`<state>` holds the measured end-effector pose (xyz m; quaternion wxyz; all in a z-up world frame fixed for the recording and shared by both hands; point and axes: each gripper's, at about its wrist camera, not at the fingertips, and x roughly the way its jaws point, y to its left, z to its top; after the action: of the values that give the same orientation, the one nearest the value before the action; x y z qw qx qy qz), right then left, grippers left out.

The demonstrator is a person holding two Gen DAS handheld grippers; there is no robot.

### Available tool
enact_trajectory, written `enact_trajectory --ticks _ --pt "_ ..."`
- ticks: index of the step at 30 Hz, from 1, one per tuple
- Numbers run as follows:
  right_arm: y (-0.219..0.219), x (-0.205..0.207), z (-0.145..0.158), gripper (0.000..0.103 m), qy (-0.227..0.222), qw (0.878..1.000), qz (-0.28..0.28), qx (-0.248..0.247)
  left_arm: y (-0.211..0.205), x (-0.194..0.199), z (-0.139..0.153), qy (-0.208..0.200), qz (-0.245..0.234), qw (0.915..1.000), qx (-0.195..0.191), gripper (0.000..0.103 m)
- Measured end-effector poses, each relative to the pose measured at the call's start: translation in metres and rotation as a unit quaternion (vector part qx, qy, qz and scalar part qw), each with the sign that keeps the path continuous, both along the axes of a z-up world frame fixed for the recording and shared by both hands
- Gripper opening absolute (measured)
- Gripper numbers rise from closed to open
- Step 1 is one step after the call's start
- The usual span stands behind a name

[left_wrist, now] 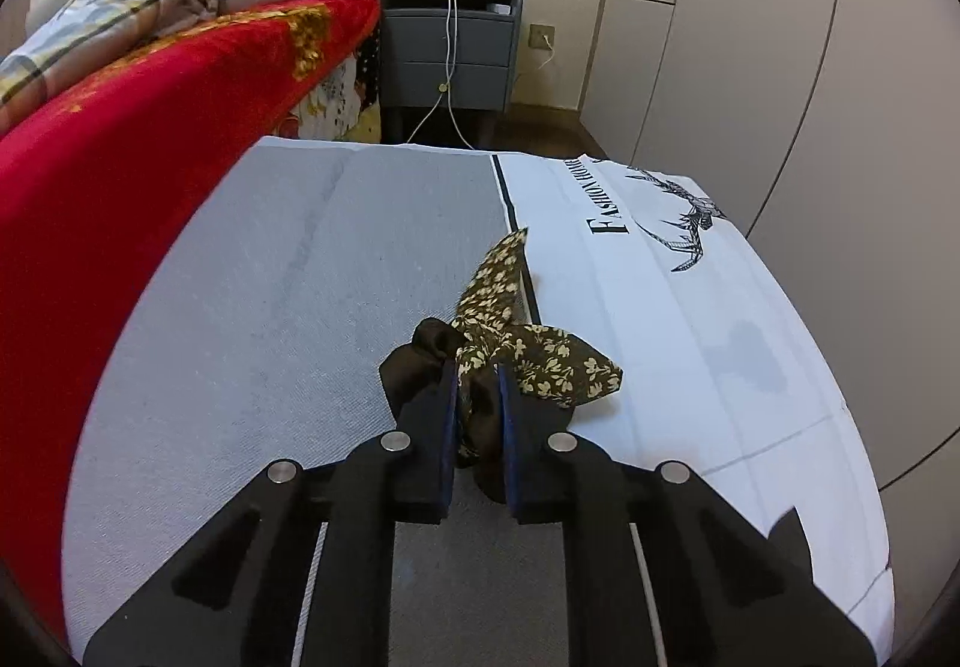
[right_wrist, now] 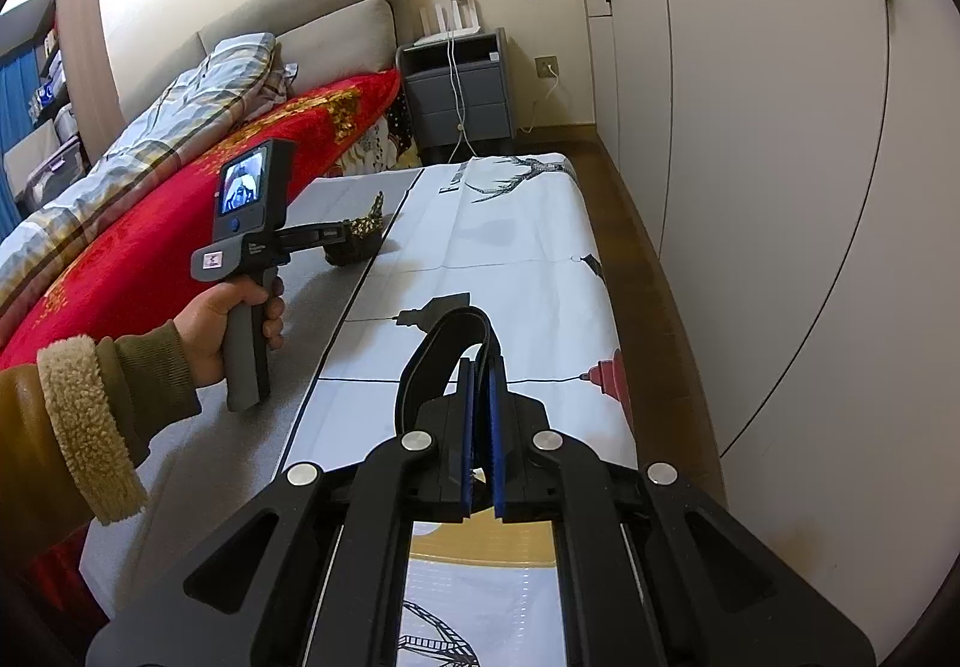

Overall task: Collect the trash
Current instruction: 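Carry the scrunchie and black strap over the pink bin with both grippers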

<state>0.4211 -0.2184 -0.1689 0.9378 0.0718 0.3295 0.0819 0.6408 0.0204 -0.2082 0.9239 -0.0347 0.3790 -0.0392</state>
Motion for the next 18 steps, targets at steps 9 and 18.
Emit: enact_trajectory --ticks 9,18 --pt "0.006 -0.025 0.032 0.005 -0.009 1.000 0.017 0.003 0.006 -0.079 0.064 -0.023 -0.045 0.9987 -0.008 0.012" --pt "0.019 -0.110 0.085 0.005 -0.029 0.999 0.035 0.011 -0.004 -0.211 0.159 -0.051 -0.091 0.9945 -0.012 0.012"
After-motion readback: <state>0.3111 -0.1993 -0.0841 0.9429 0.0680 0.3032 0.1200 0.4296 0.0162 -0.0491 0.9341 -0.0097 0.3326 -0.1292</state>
